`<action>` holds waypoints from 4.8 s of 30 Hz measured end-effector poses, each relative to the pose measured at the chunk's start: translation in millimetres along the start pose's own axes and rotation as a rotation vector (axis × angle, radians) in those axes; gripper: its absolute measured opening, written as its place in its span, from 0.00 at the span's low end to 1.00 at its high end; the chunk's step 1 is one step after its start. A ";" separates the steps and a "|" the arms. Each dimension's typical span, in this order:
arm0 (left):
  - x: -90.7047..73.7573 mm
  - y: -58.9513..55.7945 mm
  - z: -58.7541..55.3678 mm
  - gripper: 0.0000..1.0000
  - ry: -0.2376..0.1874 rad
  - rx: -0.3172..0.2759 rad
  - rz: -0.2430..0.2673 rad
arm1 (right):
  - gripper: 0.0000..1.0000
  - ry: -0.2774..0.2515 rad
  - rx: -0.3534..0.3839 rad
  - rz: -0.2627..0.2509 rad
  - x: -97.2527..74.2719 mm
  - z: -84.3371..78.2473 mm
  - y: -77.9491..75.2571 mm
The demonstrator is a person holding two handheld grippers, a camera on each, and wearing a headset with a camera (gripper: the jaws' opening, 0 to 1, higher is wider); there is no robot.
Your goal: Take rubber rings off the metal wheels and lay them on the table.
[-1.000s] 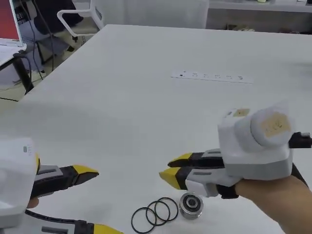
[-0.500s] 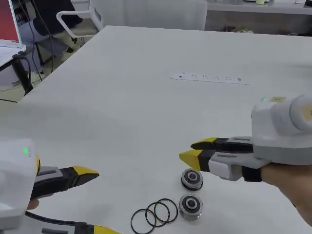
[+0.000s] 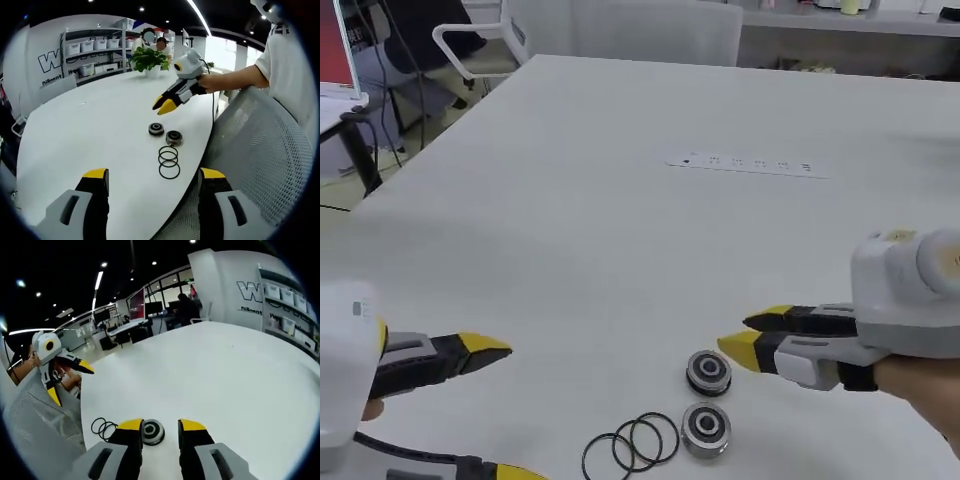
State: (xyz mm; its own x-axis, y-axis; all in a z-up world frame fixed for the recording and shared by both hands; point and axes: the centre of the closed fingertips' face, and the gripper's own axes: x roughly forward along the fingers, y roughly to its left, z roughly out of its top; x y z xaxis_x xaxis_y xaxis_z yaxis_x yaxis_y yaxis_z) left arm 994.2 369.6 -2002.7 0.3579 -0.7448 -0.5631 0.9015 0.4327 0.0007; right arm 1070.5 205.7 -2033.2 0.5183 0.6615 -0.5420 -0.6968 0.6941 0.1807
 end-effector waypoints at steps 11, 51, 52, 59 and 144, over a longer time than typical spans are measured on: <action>-11.4 11.1 43.9 0.71 -0.066 0.067 0.003 | 0.25 0.016 0.006 0.003 2.0 -7.0 -2.3; 90.4 7.8 141.5 0.58 -0.189 0.325 -0.156 | 0.26 0.091 -0.051 0.027 7.1 -27.9 -0.2; 95.2 6.2 141.1 0.57 -0.191 0.306 -0.167 | 0.26 0.098 -0.058 0.029 7.7 -29.2 0.1; 115.1 3.0 135.2 0.54 -0.202 0.256 -0.186 | 0.26 0.118 -0.072 0.038 9.9 -35.2 0.9; 168.9 -6.6 47.9 0.08 -0.097 0.158 -0.195 | 0.00 0.174 -0.171 0.066 21.3 -47.5 9.9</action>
State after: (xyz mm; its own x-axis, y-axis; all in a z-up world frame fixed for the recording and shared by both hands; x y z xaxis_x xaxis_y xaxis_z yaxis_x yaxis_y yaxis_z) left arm 1060.4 216.6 -2058.3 0.1886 -0.8547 -0.4837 0.9797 0.1976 0.0328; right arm 1051.1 213.2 -2081.9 0.3859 0.6344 -0.6698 -0.8075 0.5833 0.0872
